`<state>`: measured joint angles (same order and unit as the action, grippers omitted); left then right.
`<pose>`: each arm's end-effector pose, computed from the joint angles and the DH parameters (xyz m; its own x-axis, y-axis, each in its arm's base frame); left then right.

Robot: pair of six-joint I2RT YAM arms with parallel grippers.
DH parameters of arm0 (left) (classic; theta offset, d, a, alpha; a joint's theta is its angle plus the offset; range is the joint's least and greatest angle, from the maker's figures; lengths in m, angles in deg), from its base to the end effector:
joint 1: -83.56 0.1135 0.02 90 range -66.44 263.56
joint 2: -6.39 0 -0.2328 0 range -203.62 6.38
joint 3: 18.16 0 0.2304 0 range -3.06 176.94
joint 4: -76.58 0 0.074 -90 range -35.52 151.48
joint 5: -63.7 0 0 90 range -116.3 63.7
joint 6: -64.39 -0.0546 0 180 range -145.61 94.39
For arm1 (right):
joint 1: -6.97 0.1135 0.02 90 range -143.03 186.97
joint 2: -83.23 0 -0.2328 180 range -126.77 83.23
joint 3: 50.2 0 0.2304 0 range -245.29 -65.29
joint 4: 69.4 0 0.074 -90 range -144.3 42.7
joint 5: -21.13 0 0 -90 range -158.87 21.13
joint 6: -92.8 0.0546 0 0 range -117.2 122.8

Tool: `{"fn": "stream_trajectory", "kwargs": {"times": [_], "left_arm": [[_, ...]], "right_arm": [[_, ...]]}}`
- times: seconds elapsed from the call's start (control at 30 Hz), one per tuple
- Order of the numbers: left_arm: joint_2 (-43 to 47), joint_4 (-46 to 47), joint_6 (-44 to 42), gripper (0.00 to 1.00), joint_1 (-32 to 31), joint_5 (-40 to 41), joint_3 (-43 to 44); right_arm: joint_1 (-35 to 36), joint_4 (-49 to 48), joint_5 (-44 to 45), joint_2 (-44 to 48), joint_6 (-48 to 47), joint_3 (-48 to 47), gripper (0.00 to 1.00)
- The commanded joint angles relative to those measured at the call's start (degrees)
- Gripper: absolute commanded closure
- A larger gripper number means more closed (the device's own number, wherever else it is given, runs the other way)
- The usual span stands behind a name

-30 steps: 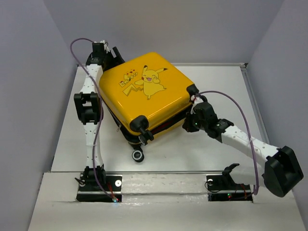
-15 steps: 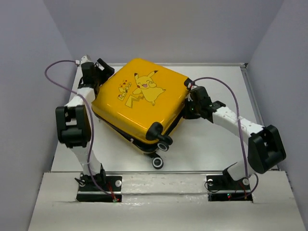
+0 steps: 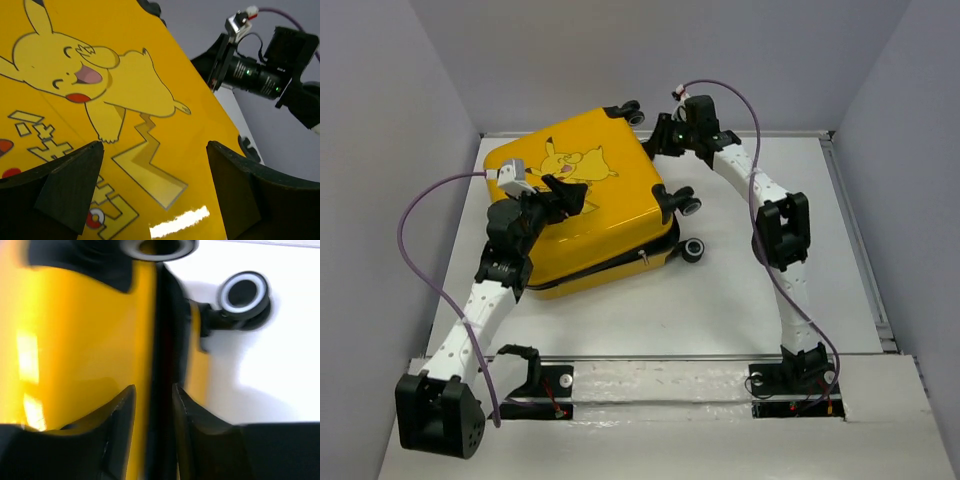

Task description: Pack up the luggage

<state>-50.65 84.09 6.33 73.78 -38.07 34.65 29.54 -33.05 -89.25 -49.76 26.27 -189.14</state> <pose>0.2448 -0.0535 0.2991 -0.1463 -0.5003 -0.8534 0.3413 0.7842 -0.5183 0.4691 0.2156 0.2443 -0.6824 0.1207 -0.7210 -0.3983 0.7656 0.5052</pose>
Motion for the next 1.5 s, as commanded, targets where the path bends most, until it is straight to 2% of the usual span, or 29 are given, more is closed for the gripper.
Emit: {"fn": "stream_trajectory", "kwargs": {"times": [0.0, 0.03, 0.13, 0.17, 0.23, 0.27, 0.3, 0.33, 0.37, 0.4, 0.43, 0.47, 0.5, 0.53, 0.57, 0.6, 0.63, 0.67, 0.73, 0.8, 1.0, 1.17, 1.33, 1.37, 1.47], "left_arm": [[2.9, -22.0, -1.0, 0.01, -0.2, 1.0, 0.4], [5.4, -23.7, -3.5, 0.01, -0.2, 2.2, 4.5], [8.1, -30.8, -7.8, 0.01, -0.1, 9.6, 12.7], [7.9, -32.2, -10.3, 0.01, 0.3, 13.9, 14.1], [6.5, -35.1, -11.7, 0.01, 2.0, 15.5, 16.5], [5.9, -35.7, -12.8, 0.01, 6.0, 12.9, 16.9], [5.3, -36.0, -12.6, 0.01, 8.3, 12.0, 17.0], [4.4, -36.0, -11.8, 0.01, 9.2, 12.0, 16.8], [4.1, -35.4, -10.9, 0.01, 11.7, 7.4, 16.6], [4.0, -33.8, -8.5, 0.01, 14.7, 4.9, 16.4], [3.7, -33.2, -7.3, 0.01, 15.8, 4.0, 16.1], [3.6, -32.7, -6.6, 0.01, 16.6, 5.7, 16.0], [3.5, -33.1, -6.1, 0.01, 18.4, 6.8, 16.2], [3.3, -33.5, -6.1, 0.01, 19.4, 7.5, 16.7], [3.3, -34.4, -6.4, 0.01, 20.1, 9.9, 16.8], [3.6, -34.4, -6.5, 0.01, 20.3, 11.6, 16.6], [4.1, -34.8, -6.5, 0.01, 20.8, 13.9, 15.6], [4.4, -34.7, -6.4, 0.01, 21.4, 14.4, 14.9], [4.6, -34.4, -5.7, 0.01, 22.5, 13.1, 12.2], [3.6, -34.7, -5.1, 0.01, 25.4, 5.8, 11.0], [1.8, -35.2, -6.5, 0.01, 26.8, 3.3, 6.9], [-1.5, -29.0, -3.7, 0.01, 25.5, -6.7, 2.1], [-0.7, -24.9, 1.2, 0.01, 10.4, 0.6, -1.1], [-0.8, -24.5, 3.5, 0.01, 3.5, 2.1, -1.7], [-0.5, -21.0, 8.6, 0.01, -4.9, 4.7, -3.9]], "right_arm": [[0.1, -3.0, -13.6, 1.5, 7.3, -15.3, 0.32], [-0.6, -2.9, -12.8, 3.1, 6.4, -13.9, 0.22], [-1.7, -2.5, -7.1, 13.5, 1.2, -2.7, 0.12], [-1.7, -2.6, -4.9, 16.4, -0.4, 0.6, 0.10], [-1.7, -3.5, -4.5, 25.4, -2.5, 11.8, 0.14], [-1.7, -6.5, -4.8, 28.6, -3.2, 16.4, 0.21], [-0.9, -8.6, -4.4, 32.1, -3.2, 21.5, 0.32], [-0.1, -10.2, -4.1, 35.3, -3.2, 31.0, 0.46], [2.1, -11.5, -3.5, 41.5, -3.0, 35.3, 0.85], [3.6, -13.8, -3.2, 44.5, -3.4, 39.3, 0.93], [6.5, -14.7, -2.0, 49.5, -3.5, 46.3, 0.93], [8.2, -16.0, -1.2, 51.8, -3.9, 49.2, 0.93], [9.2, -16.4, -0.4, 53.9, -4.1, 51.8, 0.92], [9.7, -16.6, 0.7, 55.8, -4.3, 54.0, 0.86], [9.7, -16.5, 4.3, 59.2, -4.6, 57.6, 0.63], [9.7, -16.3, 6.6, 60.8, -4.6, 59.2, 0.48], [9.7, -15.9, 10.8, 62.2, -5.4, 60.5, 0.20], [9.7, -14.9, 12.3, 63.5, -5.7, 61.7, 0.11], [9.7, -11.3, 13.7, 64.0, -5.3, 61.9, 0.01], [9.7, -12.0, 10.6, 64.8, -3.3, 64.3, 0.00], [9.7, -19.4, 1.7, 65.0, -2.0, 71.8, 0.00], [9.7, -23.3, -2.5, 63.2, -1.1, 75.0, 0.04], [8.1, -23.7, -0.2, 60.5, -0.4, 75.7, 0.06], [7.1, -24.0, -0.1, 60.0, -0.1, 75.9, 0.07], [1.0, -25.6, -4.6, 57.8, 1.4, 75.7, 0.08]]}}
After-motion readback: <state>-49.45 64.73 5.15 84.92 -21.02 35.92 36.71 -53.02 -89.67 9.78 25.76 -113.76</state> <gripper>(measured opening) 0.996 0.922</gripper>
